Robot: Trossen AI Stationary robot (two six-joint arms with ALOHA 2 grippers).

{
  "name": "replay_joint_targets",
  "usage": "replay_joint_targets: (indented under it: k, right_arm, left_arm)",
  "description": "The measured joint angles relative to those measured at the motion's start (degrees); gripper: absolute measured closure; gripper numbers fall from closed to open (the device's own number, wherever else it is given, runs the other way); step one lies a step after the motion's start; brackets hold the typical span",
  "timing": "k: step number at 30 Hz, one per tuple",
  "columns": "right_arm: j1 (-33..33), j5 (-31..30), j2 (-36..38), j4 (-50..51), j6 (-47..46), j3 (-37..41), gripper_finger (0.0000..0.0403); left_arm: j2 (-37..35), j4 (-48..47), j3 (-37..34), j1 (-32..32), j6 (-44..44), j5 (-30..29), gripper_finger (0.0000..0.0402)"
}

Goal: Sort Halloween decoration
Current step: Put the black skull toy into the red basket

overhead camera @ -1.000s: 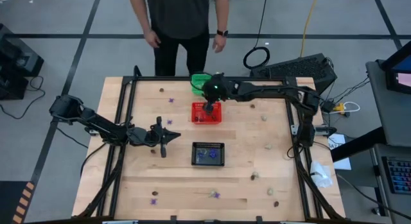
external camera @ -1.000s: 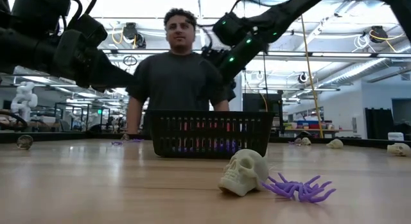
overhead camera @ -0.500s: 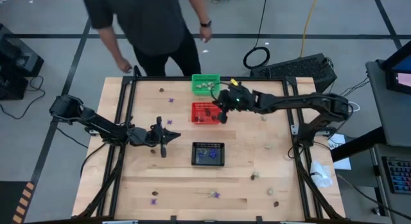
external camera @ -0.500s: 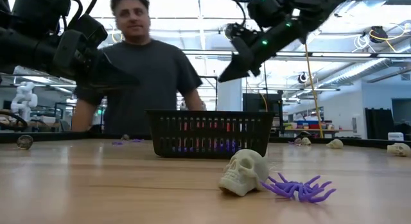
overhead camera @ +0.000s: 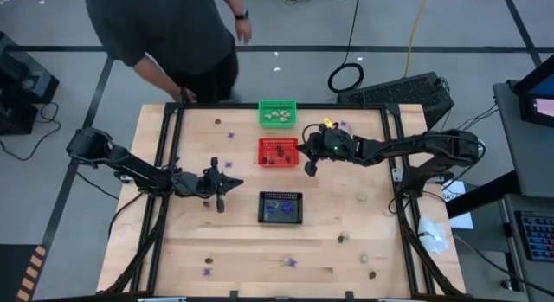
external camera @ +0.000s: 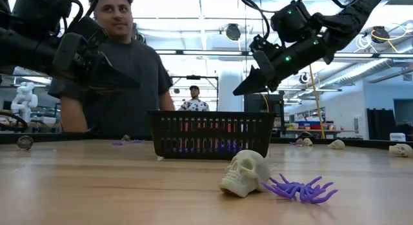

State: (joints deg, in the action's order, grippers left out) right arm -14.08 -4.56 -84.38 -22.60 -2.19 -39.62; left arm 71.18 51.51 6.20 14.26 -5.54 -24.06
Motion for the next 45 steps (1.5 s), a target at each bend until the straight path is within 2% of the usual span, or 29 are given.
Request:
replay_joint_targets:
  k: [6, 18, 32, 37, 45]
  right_arm:
    - [1.92, 0.04, 1.25, 0.97, 1.81, -0.01, 0.0403]
    - [8.02, -1.27, 5.31, 10.87, 2.88, 0.15, 0.0403]
    - [12.92, -2.71, 5.27, -9.42, -2.25, 13.84, 0.0403]
    - [13.74, -3.30, 5.27, -10.59, -2.72, 14.93, 0.0403]
    - [13.83, -3.26, 5.27, -10.60, -2.75, 14.93, 0.0403]
  left_arm:
    - [0.00, -0.02, 0.00, 0.00, 0.00, -0.01, 0.0402]
    - [0.00, -0.17, 0.00, 0.00, 0.00, -0.01, 0.0402]
    - [0.00, 0.61, -0.04, 0.00, 0.04, -0.22, 0.0402]
    - [0.00, 0.61, -0.04, -0.03, 4.59, -2.16, 0.0402]
    - [0.00, 3.56, 1.06, -0.29, 4.47, -1.82, 0.0402]
